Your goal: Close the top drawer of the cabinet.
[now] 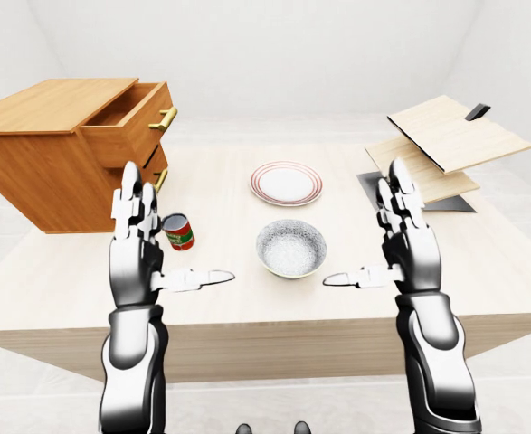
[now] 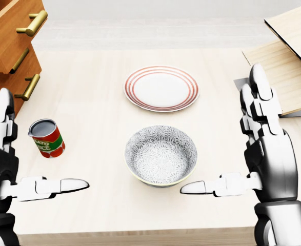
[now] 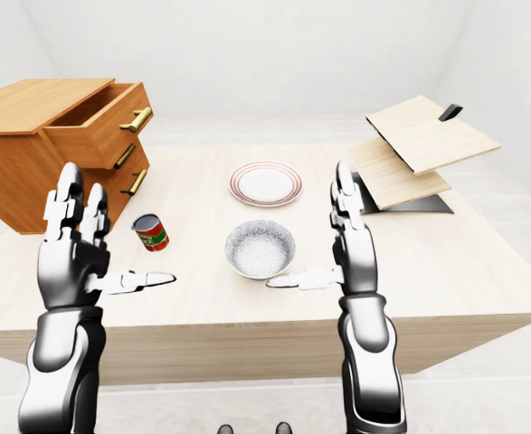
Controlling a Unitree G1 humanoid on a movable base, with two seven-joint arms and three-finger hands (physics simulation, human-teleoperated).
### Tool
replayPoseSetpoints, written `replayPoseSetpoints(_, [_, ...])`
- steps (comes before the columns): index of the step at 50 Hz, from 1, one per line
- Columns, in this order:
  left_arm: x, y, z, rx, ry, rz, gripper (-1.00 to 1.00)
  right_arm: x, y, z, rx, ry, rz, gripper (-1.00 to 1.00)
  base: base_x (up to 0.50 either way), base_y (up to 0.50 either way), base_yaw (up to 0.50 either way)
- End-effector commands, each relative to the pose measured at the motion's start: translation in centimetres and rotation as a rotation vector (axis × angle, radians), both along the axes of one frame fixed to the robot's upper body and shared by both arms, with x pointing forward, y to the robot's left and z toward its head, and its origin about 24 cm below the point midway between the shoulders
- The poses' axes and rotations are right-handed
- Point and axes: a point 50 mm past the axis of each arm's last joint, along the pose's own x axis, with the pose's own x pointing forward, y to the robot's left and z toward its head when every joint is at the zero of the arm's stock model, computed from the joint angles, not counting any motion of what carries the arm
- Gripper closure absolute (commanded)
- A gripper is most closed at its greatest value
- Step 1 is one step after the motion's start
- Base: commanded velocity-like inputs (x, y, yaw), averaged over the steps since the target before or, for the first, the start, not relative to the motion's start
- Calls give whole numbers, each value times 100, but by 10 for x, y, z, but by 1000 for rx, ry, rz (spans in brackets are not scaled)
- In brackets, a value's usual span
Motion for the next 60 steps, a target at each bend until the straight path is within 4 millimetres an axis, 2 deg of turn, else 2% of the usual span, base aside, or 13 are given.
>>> replayPoseSetpoints(1, [-11, 5, 27, 47, -123, 32, -100, -18, 1, 38, -20, -184, 19, -100, 0, 0, 0])
replayPoseSetpoints(10, [-11, 9, 32, 36, -150, 46, -100, -25, 0, 53, -29, -261, 24, -100, 0, 0, 0])
replayPoseSetpoints(13, [-10, 9, 30, 123, -131, 75, -100, -32, 2, 62, -29, -310, 27, -100, 0, 0, 0])
replayPoseSetpoints(15, [-12, 10, 36, 72, -164, 62, -100, -31, 2, 62, -30, -307, 26, -100, 0, 0, 0])
replayPoseSetpoints(18, [-12, 13, 34, 97, -152, 98, -100, -30, 2, 60, -31, -296, 25, -100, 0, 0, 0])
replayPoseSetpoints(22, [-18, 14, 45, 87, -214, 98, -100, -31, 1, 62, -35, -310, 21, -100, 0, 0, 0])
replayPoseSetpoints(32, [-24, 9, 51, 108, -243, 88, -100, -30, 1, 59, -50, -289, 17, -100, 0, 0, 0])
replayPoseSetpoints(46, [-19, 14, 42, 95, -197, 111, -100, -32, 1, 60, -67, -296, 13, -100, 0, 0, 0])
replayPoseSetpoints(49, [-18, 15, 43, 155, -196, 149, -100, -33, 0, 60, -66, -297, 10, -100, 0, 0, 0])
replayPoseSetpoints(56, [-18, 15, 40, 112, -186, 126, -100, -35, 1, 63, -70, -311, 25, -100, 0, 0, 0])
replayPoseSetpoints(60, [-18, 15, 41, 110, -187, 126, -100, -36, 4, 61, -115, -297, 42, -100, 2, 50, 0])
